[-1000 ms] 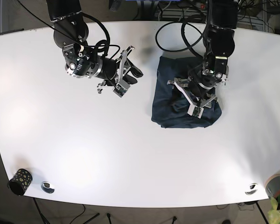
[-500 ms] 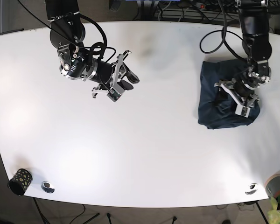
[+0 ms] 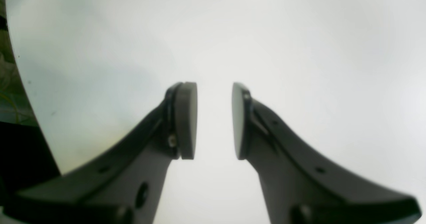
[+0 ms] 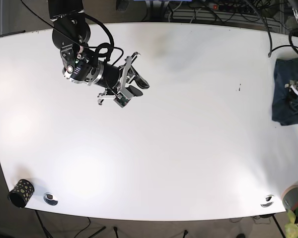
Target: Fold the T-shirt properly
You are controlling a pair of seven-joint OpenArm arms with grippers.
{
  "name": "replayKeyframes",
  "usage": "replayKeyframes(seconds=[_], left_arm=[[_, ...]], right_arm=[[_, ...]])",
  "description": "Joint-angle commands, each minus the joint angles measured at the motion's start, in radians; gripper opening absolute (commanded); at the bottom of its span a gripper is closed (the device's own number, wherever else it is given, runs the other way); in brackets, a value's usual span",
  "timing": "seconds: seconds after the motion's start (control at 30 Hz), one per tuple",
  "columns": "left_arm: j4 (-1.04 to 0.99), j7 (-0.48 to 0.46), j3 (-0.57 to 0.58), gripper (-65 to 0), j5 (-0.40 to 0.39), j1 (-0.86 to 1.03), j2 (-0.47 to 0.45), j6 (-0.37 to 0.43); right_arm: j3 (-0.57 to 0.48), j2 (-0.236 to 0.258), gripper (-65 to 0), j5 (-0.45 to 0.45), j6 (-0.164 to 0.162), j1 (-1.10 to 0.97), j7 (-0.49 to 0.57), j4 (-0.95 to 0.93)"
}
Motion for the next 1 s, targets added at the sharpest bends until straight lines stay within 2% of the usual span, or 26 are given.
replayKeyframes(seconds=[0.0, 0.1, 0.27, 0.6, 0.67, 0.73, 0.8, 0.97], left_arm=[[-0.053, 0.023, 0.002, -23.6, 0.059, -0.011, -0.057, -0.011], [-0.093, -0.031, 0.005, -23.6, 0.061, -0.018, -0.097, -0.040], [-0.045, -0.035, 0.005, -23.5, 0.058, -0.041, -0.123, -0.094], [0.142, -0.034, 0.000, -24.0, 0.056, -0.051, -0.101, -0.098], [0.202, -0.041, 0.000, -24.2, 0.056, -0.029, -0.060, -0.098], [0.283, -0.043, 0.000, -24.2, 0.061, -0.009, -0.023, -0.051], [0.349, -0.057, 0.000, -24.2, 0.061, 0.021, 0.014, 0.003], [0.486, -0.206, 0.005, -23.7, 0.065, 0.100, 0.147, 0.150]], right_arm=[[0.003, 0.017, -49.0, 0.015, 0.002, -0.001, 0.021, 0.034], [0.003, 0.018, -49.0, 0.015, 0.002, -0.008, 0.021, 0.055], [0.001, 0.015, -49.0, 0.015, 0.002, -0.013, 0.021, 0.078], [0.004, 0.022, -49.0, 0.006, -0.003, -0.013, 0.026, 0.075], [0.004, 0.023, -49.0, -0.051, -0.030, -0.007, 0.027, 0.078], [0.004, 0.012, -49.0, -0.154, -0.063, 0.002, 0.035, 0.080], [0.004, 0.002, -49.0, -0.233, -0.069, 0.007, 0.078, 0.078], [0.046, -0.032, -48.5, -0.457, -0.078, -0.019, 0.342, 0.025]])
